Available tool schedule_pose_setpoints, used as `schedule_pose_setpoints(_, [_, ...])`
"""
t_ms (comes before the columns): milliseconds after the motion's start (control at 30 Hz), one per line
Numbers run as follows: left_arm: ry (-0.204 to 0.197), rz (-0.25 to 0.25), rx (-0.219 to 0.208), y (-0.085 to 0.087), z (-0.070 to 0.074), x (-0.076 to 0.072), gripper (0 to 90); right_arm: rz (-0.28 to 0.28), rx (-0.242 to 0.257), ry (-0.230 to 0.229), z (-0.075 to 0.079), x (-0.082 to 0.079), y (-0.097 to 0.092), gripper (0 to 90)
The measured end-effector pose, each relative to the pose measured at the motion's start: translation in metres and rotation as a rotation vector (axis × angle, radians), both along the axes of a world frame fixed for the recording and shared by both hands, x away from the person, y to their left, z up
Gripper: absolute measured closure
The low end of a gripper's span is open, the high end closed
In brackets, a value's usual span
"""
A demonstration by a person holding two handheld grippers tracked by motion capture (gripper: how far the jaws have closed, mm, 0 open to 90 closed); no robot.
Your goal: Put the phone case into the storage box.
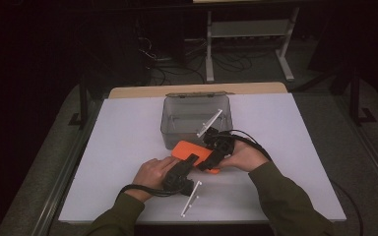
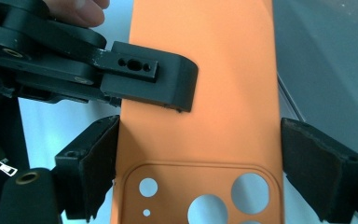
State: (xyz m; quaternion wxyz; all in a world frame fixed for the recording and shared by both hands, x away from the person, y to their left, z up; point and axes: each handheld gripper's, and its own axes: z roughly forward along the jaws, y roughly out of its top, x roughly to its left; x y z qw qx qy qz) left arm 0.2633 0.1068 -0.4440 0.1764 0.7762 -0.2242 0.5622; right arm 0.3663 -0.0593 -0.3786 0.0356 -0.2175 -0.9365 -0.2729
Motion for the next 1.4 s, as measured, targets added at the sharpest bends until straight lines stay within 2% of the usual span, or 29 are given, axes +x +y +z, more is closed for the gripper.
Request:
schedule_pose_setpoints(200, [0.013,0.007,0.005,0.0,-0.001,0.0,78.9,0.015,0.002,-0.02,0.001,-0.002,0.001,16.4])
schedule_pose_setpoints(300, [0.021,0.014,0.008,0.001,-0.001,0.001,78.9,0.015,0.023,-0.023,0.003,-0.003,0.0,14.6])
schedule_pose_setpoints(600, [0.048,0.022,-0.033,0.003,0.0,0.003,78.9,-0.004,0.037,-0.07,0.008,-0.006,-0.005,12.3])
schedule_pose_setpoints(767, [0.067,0.032,-0.066,0.005,0.001,0.004,78.9,-0.013,0.059,-0.077,0.011,-0.008,-0.01,10.7])
schedule_pose_setpoints(1200, [0.077,0.05,-0.07,0.007,0.003,0.004,78.9,-0.045,0.09,-0.137,0.014,-0.012,-0.021,2.3])
schedule_pose_setpoints(1400, [0.08,0.054,-0.07,0.008,0.003,0.004,78.9,-0.073,0.102,-0.16,0.012,-0.016,-0.035,0.5])
